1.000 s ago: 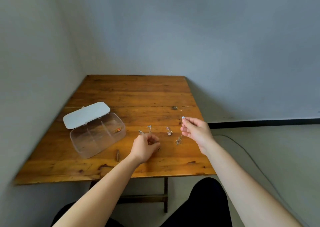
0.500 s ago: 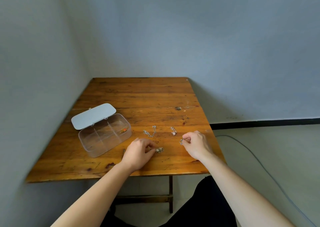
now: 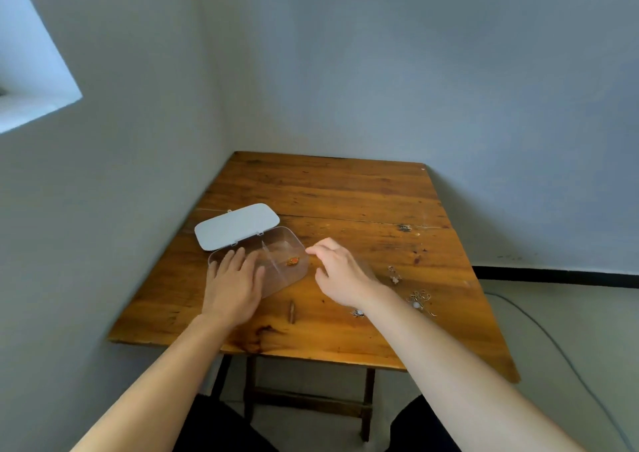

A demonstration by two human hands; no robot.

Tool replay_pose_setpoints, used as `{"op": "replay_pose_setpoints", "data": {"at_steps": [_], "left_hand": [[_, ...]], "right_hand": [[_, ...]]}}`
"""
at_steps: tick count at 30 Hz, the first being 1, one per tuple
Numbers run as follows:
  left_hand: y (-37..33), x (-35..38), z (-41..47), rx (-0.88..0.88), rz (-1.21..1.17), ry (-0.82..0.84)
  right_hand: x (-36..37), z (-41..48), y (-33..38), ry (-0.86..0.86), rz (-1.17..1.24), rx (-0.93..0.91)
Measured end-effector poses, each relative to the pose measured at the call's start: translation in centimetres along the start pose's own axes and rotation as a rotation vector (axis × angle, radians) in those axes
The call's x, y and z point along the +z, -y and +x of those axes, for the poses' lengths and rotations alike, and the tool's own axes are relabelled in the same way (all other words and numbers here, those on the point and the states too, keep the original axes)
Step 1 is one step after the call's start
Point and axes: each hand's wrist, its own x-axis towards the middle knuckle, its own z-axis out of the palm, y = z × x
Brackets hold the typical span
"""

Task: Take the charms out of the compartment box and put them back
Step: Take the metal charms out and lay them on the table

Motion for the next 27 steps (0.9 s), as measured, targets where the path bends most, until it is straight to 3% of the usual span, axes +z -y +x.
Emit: {"op": "replay_pose_setpoints", "data": {"at_steps": [3,9,18,27], "left_hand": [[0.2,1.2,-0.2,-0.007,0.055,-0.032],[0.0,1.8,-0.3,-0.002,0.081,-0.095],[-0.1,1.6,-0.3,-0.006,0.085,-0.108],[-0.2,1.4,-0.2,-0.022,0.109,-0.073]], "right_hand": [[0.8,2.2,1.8,0.093,-0.151,-0.118],[2.9,4.9,3.2,0.257,-0.523,-0.137],[2.7,5.6,3.2,0.294,-0.361,-0.110],[1.0,7.0,3.5,0.490,-0.348,-0.088]]}}
